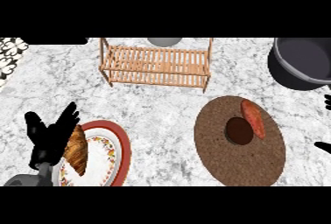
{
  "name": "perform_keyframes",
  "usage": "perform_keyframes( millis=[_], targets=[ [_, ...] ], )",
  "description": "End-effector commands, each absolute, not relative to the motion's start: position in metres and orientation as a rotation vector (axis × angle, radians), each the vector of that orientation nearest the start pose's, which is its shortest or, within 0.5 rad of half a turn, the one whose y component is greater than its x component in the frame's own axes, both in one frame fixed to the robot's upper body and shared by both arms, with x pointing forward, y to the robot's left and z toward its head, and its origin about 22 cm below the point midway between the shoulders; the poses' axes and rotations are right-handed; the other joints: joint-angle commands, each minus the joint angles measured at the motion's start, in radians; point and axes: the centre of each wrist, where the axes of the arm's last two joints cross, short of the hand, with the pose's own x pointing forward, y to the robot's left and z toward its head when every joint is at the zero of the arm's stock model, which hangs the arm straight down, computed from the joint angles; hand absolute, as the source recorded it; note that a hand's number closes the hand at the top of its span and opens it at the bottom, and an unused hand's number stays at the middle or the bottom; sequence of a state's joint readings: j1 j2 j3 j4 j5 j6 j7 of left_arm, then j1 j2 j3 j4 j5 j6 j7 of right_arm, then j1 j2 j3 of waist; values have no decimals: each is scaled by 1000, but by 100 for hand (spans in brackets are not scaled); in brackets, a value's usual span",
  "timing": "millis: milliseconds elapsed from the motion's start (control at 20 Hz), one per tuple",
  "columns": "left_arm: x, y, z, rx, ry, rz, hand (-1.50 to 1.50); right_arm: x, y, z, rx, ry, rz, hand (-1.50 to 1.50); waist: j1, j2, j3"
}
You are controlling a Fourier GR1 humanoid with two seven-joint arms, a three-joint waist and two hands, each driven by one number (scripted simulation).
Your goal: Pick the cupcake from the placemat and place it in the tiered shelf
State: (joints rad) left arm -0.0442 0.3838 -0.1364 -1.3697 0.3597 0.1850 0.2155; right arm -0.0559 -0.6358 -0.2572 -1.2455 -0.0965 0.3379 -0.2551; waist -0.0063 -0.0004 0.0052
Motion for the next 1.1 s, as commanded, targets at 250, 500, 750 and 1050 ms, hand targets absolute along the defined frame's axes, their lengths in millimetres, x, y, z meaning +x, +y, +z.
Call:
perform_keyframes(
  millis=[250,500,750,1050],
  targets=[
    [243,296,-29,79,-1096,65,0,238,-416,110,-207,-1444,653,-150,-4,-2,-7],
    [250,287,-24,84,-1109,56,0,255,-367,154,-317,-1329,716,-150,7,0,-8],
    [233,311,-35,92,-1106,32,0,252,-326,136,-431,-1268,662,-150,11,1,-6],
    [251,307,-28,78,-1115,51,0,272,-286,155,-524,-1145,693,-150,10,1,-6]
  ],
)
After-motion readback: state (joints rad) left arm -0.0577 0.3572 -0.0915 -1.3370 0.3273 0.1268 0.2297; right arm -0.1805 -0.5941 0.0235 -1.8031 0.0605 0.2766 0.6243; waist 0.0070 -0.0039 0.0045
